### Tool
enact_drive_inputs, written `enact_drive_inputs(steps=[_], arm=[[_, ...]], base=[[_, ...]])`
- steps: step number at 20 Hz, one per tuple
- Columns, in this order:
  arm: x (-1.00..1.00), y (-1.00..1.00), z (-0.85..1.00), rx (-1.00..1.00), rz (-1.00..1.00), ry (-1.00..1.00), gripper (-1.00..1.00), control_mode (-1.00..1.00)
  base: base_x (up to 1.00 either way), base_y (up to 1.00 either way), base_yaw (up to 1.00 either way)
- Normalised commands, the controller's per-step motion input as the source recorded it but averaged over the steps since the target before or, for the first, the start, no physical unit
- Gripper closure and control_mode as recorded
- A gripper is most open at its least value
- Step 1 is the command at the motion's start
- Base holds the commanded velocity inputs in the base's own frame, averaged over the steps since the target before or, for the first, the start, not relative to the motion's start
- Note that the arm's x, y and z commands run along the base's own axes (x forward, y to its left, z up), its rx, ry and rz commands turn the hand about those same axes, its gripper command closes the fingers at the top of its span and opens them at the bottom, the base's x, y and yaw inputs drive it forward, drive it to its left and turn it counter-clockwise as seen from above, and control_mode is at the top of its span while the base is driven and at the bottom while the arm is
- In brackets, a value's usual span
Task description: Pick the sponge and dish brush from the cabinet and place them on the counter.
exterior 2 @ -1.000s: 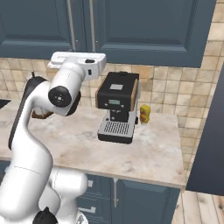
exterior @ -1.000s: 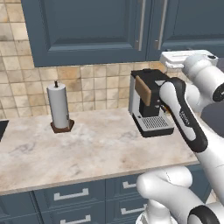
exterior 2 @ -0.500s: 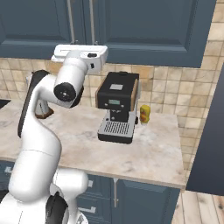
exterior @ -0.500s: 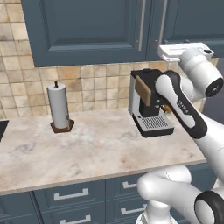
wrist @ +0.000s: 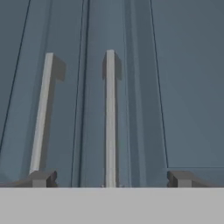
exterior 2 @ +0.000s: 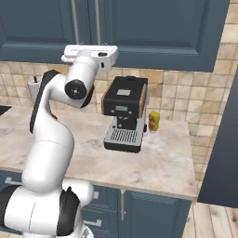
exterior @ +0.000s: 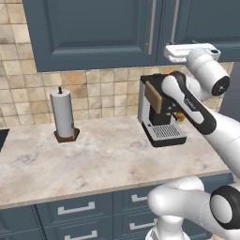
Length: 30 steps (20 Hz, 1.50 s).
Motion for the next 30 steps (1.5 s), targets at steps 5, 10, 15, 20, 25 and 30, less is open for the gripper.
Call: enact_drive_inputs(steps=[5, 10, 15, 20, 25, 30], arm=[[0.38, 0.00, 0.00, 0.00, 0.00, 0.00, -1.00, -1.00], [0.38, 0.00, 0.00, 0.00, 0.00, 0.00, -1.00, -1.00], [0.39, 0.00, 0.00, 0.00, 0.00, 0.01, -1.00, -1.00], [0.33, 0.00, 0.00, 0.00, 0.00, 0.02, -1.00, -1.00], [0.35, 0.00, 0.00, 0.00, 0.00, 0.01, -1.00, -1.00], [0.34, 0.04, 0.00, 0.00, 0.00, 0.01, 1.00, -1.00]], base=[[0.00, 0.00, 0.00], [0.00, 0.00, 0.00], [0.00, 0.00, 0.00], [0.00, 0.00, 0.00], [0.00, 0.00, 0.00], [0.00, 0.00, 0.00]])
